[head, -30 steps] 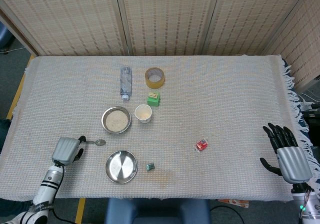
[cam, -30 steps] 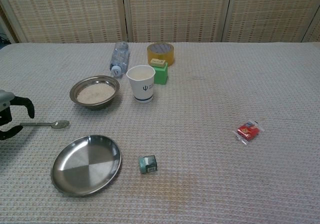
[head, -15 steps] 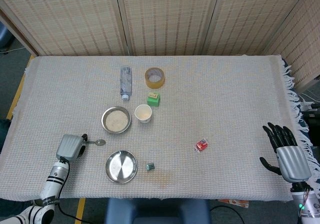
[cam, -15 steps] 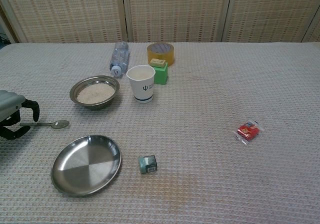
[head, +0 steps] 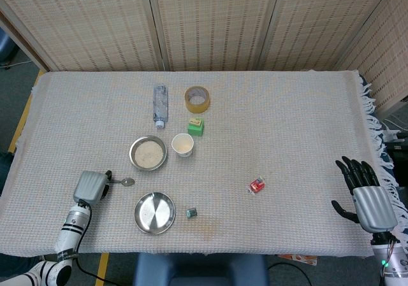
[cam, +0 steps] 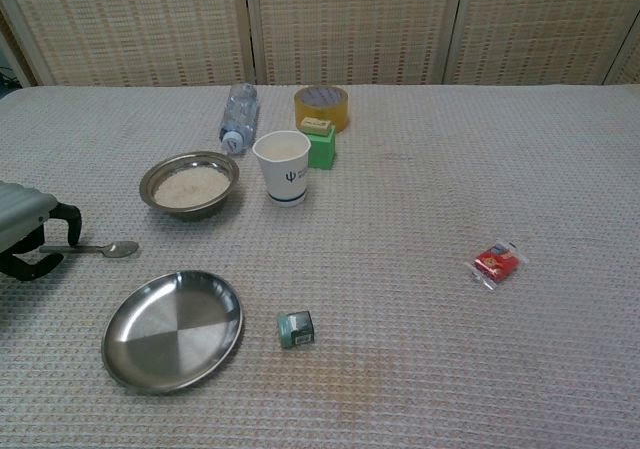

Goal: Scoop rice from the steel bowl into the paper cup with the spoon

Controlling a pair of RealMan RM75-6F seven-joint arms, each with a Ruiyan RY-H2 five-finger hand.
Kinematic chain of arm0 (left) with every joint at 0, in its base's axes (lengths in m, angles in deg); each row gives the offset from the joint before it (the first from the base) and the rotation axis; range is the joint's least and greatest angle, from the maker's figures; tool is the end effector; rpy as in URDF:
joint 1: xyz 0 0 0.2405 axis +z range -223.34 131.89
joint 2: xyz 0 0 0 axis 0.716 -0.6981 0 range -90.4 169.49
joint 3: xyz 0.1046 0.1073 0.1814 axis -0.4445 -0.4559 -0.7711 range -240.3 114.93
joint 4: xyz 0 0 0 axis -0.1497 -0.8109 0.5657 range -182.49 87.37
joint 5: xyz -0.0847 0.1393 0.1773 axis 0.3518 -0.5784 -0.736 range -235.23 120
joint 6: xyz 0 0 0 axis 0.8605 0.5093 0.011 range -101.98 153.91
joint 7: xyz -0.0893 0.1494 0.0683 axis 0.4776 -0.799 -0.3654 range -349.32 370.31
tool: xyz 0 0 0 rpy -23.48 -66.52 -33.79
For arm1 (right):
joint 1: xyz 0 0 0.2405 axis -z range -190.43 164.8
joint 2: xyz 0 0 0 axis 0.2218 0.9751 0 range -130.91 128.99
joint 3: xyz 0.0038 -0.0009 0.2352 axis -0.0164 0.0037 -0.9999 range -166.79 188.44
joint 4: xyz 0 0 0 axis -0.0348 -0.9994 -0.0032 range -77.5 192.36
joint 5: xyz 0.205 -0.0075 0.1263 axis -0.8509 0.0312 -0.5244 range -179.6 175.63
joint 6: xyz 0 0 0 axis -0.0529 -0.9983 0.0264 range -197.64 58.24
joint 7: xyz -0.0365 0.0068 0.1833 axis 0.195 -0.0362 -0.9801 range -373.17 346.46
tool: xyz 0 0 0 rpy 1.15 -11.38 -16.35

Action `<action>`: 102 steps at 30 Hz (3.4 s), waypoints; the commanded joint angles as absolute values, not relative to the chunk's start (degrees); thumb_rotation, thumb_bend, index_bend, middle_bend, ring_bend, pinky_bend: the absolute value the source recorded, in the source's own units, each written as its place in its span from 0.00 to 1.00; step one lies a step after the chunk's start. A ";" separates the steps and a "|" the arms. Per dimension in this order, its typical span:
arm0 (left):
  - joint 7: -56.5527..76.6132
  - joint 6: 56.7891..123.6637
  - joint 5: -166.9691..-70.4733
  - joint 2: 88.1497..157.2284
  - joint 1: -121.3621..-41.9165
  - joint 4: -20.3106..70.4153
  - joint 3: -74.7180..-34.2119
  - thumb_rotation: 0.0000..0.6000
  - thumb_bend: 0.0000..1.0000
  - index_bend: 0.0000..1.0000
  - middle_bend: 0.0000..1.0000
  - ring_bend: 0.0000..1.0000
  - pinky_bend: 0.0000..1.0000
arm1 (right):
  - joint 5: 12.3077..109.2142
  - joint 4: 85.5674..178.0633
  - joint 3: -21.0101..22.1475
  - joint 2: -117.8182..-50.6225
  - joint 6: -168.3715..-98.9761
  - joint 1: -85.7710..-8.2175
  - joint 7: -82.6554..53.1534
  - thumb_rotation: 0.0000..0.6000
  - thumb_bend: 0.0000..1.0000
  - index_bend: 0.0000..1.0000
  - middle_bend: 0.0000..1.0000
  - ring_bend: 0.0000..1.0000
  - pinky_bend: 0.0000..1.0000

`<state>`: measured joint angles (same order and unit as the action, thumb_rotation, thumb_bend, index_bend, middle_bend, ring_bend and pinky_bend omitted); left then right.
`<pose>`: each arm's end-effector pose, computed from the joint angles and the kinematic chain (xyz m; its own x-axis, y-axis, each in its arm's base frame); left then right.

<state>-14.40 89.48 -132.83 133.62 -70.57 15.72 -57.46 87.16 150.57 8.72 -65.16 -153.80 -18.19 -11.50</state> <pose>-0.2851 0.3367 -0.0431 0.7214 0.1540 0.6752 0.6922 -0.1901 -0.6962 -0.2919 -0.2237 0.1101 0.4172 -0.0278 0.9084 -0.9071 -0.0746 0.4143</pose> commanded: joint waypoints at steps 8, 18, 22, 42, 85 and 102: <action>-13.71 89.52 -132.53 134.39 -70.83 13.86 -57.44 1.00 0.42 0.46 1.00 1.00 1.00 | 86.80 150.77 8.84 -65.14 -153.23 -18.30 -11.12 1.00 0.15 0.00 0.00 0.00 0.00; -13.26 89.74 -132.58 134.94 -70.98 12.65 -57.57 1.00 0.42 0.49 1.00 1.00 1.00 | 86.31 151.18 8.89 -64.97 -152.65 -18.40 -10.90 1.00 0.15 0.00 0.00 0.00 0.00; -13.54 89.65 -132.41 135.08 -71.07 12.44 -57.56 1.00 0.42 0.49 1.00 1.00 1.00 | 86.21 151.40 8.96 -64.83 -152.46 -18.42 -10.82 1.00 0.15 0.00 0.00 0.00 0.00; -12.20 91.67 -133.09 134.68 -70.52 12.31 -57.59 1.00 0.42 0.64 1.00 1.00 1.00 | 86.27 151.62 9.07 -64.74 -152.18 -18.56 -10.81 1.00 0.15 0.00 0.00 0.00 0.00; -50.23 100.93 -130.21 140.32 -82.69 14.59 -50.53 1.00 0.42 0.72 1.00 1.00 1.00 | 89.44 153.19 10.61 -62.77 -153.22 -18.11 -11.80 1.00 0.15 0.00 0.00 0.00 0.00; -54.17 104.17 -137.73 148.89 -85.04 -2.87 -54.60 1.00 0.42 0.73 1.00 1.00 1.00 | 90.92 154.26 11.39 -61.84 -153.72 -17.75 -12.56 1.00 0.15 0.00 0.00 0.00 0.00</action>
<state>-53.97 104.16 -137.66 148.69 -84.95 -2.61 -54.62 90.92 154.26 11.39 -61.84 -153.73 -17.75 -12.57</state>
